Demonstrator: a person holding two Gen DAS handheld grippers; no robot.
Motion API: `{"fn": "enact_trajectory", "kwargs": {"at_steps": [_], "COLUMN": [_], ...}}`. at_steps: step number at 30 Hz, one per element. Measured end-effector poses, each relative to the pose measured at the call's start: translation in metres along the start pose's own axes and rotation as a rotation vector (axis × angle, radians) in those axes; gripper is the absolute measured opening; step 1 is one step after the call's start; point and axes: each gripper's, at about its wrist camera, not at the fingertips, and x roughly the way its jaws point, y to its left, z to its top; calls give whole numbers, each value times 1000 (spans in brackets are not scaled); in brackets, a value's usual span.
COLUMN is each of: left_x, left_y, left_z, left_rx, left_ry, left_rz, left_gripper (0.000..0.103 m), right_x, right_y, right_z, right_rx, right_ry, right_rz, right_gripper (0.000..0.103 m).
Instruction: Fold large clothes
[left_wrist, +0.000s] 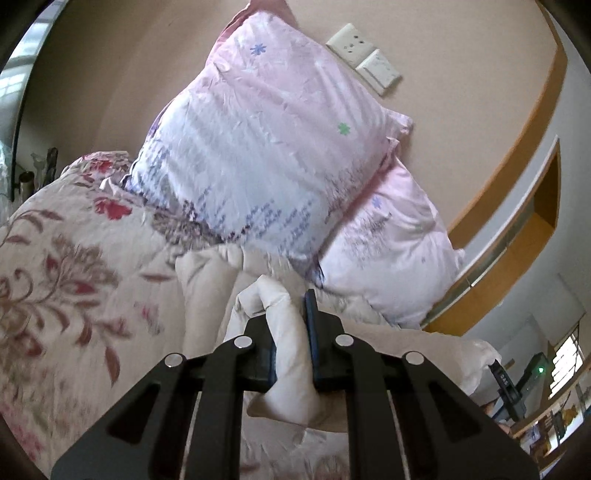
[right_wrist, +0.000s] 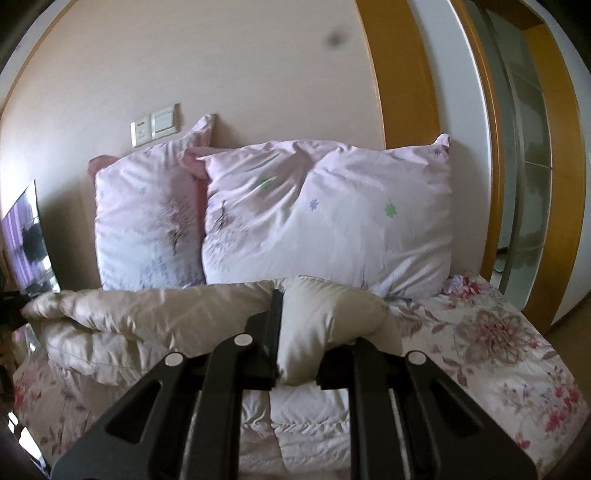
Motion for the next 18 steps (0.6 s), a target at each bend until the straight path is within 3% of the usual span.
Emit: {"fn": "enact_trajectory", "kwargs": {"at_steps": [5, 11, 15, 18], "left_x": [45, 100, 118, 124], "left_y": [17, 39, 59, 67], "left_z": [13, 16, 15, 16], "left_rx": [-60, -127, -223, -265], "left_ry": [14, 84, 112, 116], "left_rz": [20, 67, 58, 38], "left_gripper": [11, 11, 13, 25], "right_x": [65, 148, 182, 196], "right_y": [-16, -34, -50, -58], "right_z": [0, -17, -22, -19], "right_rx": [87, 204, 328, 403], "right_ry": [79, 261, 329, 334], "right_rz": [-4, -29, -18, 5], "right_gripper": [14, 20, 34, 51]}}
